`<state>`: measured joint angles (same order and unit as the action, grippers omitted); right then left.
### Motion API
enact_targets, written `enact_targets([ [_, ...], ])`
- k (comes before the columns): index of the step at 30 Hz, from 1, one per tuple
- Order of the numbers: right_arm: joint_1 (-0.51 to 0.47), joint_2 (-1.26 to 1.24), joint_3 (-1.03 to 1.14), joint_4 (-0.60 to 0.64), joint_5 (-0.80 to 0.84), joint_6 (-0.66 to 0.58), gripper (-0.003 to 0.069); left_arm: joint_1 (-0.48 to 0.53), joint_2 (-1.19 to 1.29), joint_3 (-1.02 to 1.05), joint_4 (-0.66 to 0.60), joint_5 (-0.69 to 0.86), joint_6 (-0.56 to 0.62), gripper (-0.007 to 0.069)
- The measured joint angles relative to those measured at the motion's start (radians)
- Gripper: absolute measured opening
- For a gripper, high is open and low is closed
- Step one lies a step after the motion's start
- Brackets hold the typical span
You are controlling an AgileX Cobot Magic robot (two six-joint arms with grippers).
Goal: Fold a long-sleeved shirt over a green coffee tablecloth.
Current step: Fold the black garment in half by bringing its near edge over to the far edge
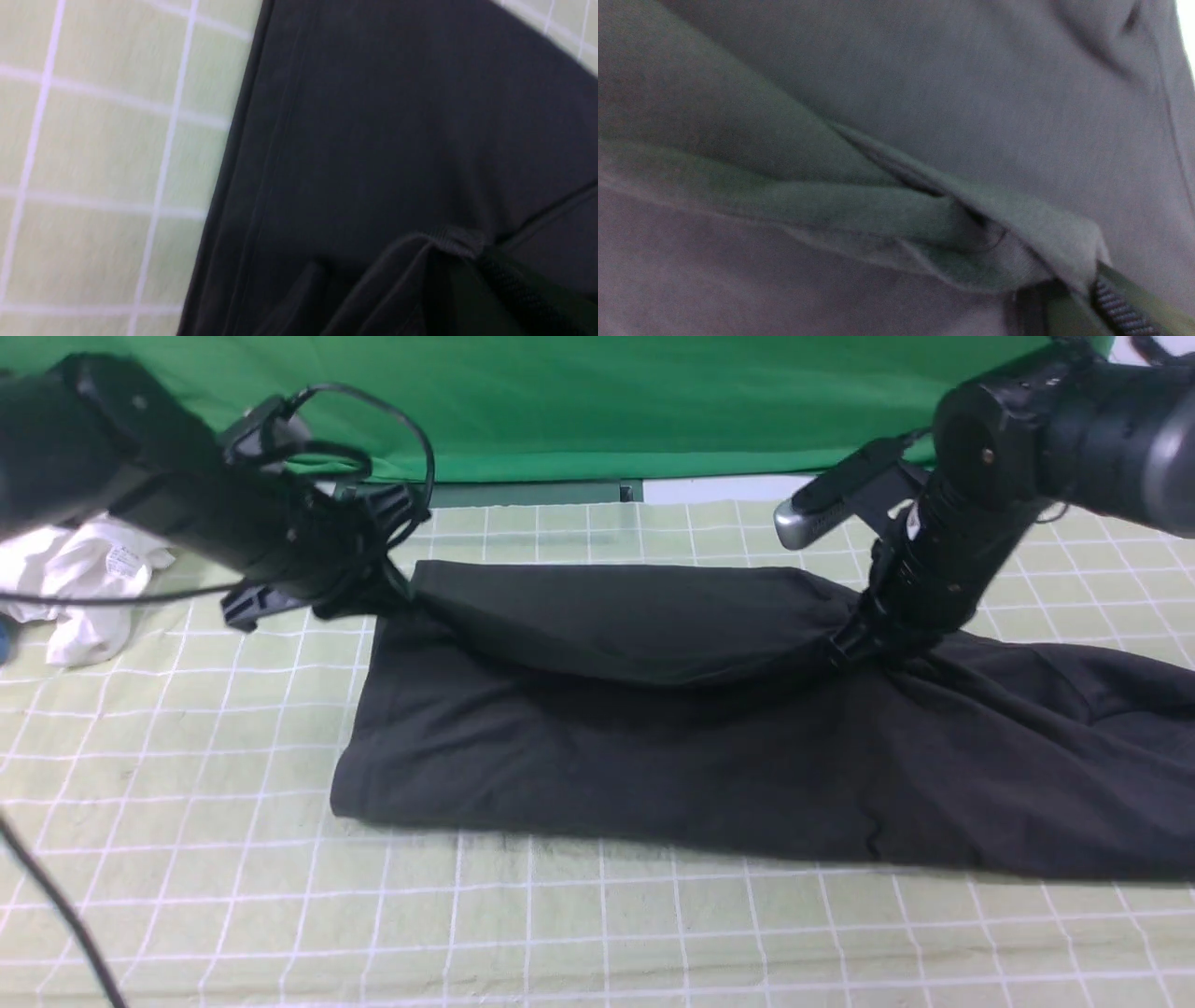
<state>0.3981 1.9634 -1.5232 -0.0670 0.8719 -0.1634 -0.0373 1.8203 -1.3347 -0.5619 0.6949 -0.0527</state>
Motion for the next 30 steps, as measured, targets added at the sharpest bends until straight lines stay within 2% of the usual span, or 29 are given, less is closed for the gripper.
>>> enact_targets([
  [6,-0.013,0.071,-0.104,-0.003,-0.008,-0.002,0.0033,0.0,0.094,-0.093,-0.005,-0.005,-0.035,0.002],
  [13,-0.048,0.117,-0.222,-0.003,-0.041,-0.002,0.0038,0.01,0.166,-0.109,-0.012,-0.105,-0.056,0.002],
  [18,-0.052,0.171,-0.231,-0.003,-0.126,-0.002,0.0059,0.023,0.21,-0.11,-0.024,-0.201,-0.068,0.002],
  [26,-0.053,0.249,-0.231,-0.029,-0.278,-0.002,0.0204,0.026,0.276,-0.11,-0.079,-0.324,-0.069,0.0034],
  [27,-0.053,0.259,-0.231,-0.043,-0.302,-0.002,0.0246,0.026,0.282,-0.11,-0.083,-0.346,-0.069,0.005],
  [29,-0.053,0.266,-0.231,-0.069,-0.324,-0.002,0.0278,0.026,0.285,-0.11,-0.087,-0.376,-0.069,0.0072],
  [30,-0.053,0.268,-0.231,-0.106,-0.349,-0.002,0.0308,0.026,0.287,-0.118,-0.088,-0.396,-0.069,0.0111],
])
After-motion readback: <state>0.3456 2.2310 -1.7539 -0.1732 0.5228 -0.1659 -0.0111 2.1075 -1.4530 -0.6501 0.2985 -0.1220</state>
